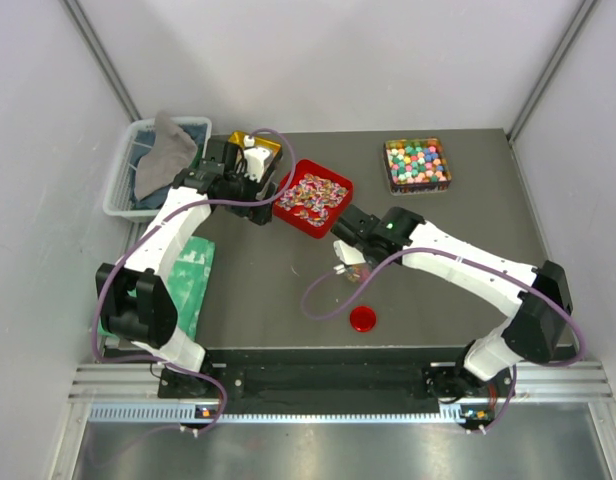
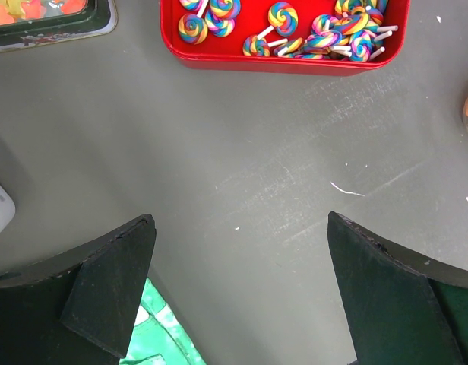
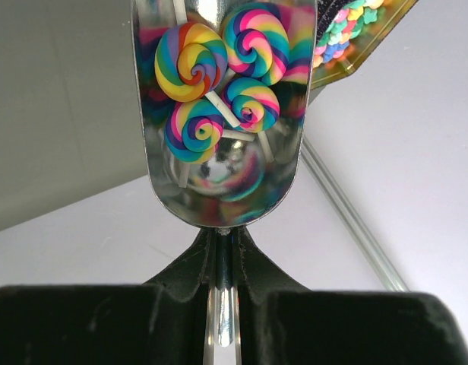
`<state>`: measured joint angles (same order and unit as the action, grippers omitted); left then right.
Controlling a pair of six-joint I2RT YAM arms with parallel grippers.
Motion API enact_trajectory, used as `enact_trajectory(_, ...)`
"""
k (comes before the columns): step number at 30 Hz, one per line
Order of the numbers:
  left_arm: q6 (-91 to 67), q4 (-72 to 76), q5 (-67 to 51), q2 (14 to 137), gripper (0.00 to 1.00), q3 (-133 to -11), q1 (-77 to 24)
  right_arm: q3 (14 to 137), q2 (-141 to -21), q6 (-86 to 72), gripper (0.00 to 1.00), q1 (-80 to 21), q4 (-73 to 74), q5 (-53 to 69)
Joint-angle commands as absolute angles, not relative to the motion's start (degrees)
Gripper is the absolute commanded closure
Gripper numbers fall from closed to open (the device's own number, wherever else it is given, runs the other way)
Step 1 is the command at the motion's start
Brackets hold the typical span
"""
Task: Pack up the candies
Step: Place the fake candies in the packing bottle.
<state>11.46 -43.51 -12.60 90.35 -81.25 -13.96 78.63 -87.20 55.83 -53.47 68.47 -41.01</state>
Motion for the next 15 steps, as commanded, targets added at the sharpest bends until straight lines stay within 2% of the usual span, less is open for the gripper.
enact_trajectory(1, 10.8, -41.1, -13.6, 87.6, 0.01, -81.0, -13.7, 80.3, -87.5, 57.5, 1.00, -54.4, 67.6, -44.1)
enact_trajectory(15, 10.9, -41.0, -13.6, 87.5, 0.01, -80.7, -13.7, 80.6, -88.1, 60.3, 1.00, -57.0, 67.1, -48.4)
